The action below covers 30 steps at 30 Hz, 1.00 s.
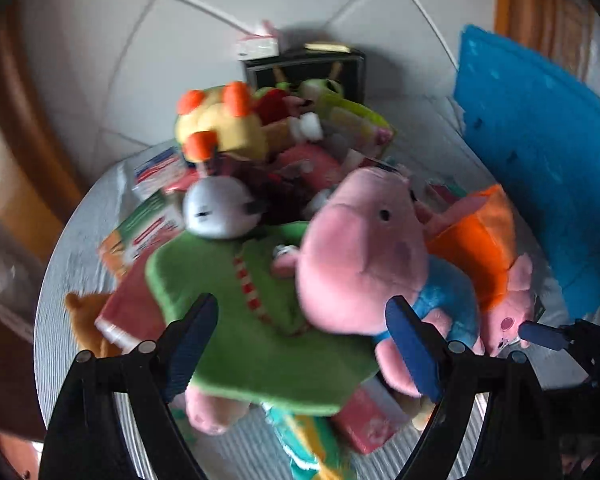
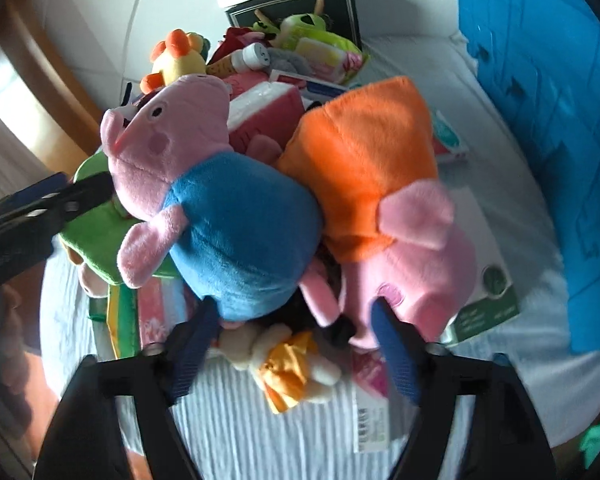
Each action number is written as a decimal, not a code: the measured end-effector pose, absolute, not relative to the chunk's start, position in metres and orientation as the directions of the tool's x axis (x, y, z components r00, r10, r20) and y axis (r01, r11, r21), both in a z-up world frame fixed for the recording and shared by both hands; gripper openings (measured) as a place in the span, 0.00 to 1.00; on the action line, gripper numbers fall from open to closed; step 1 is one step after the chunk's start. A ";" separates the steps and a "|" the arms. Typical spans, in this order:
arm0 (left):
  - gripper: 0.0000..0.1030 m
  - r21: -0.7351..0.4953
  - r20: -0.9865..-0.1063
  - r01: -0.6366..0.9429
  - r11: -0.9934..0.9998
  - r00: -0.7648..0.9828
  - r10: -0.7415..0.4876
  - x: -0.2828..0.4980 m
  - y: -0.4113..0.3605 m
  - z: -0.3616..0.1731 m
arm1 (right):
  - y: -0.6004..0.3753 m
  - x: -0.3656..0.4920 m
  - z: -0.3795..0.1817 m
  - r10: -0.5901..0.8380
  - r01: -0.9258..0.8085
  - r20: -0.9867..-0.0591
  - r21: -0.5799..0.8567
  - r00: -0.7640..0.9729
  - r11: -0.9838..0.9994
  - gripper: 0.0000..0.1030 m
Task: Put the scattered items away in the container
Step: 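Grasp the blue-shirted pink pig plush with both tools together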
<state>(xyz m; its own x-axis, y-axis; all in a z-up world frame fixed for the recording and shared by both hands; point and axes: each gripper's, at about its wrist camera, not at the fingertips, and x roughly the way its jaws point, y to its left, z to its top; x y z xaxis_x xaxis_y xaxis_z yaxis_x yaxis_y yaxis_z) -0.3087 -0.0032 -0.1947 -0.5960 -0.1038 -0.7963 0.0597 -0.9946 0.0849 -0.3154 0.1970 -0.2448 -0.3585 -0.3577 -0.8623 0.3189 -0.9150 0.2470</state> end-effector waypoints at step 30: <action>0.84 0.094 -0.823 -0.271 -0.958 -0.563 0.078 -0.356 0.025 -0.236 | 0.208 -0.363 -0.219 -0.210 0.216 -0.841 0.114 -0.499 -0.970 0.68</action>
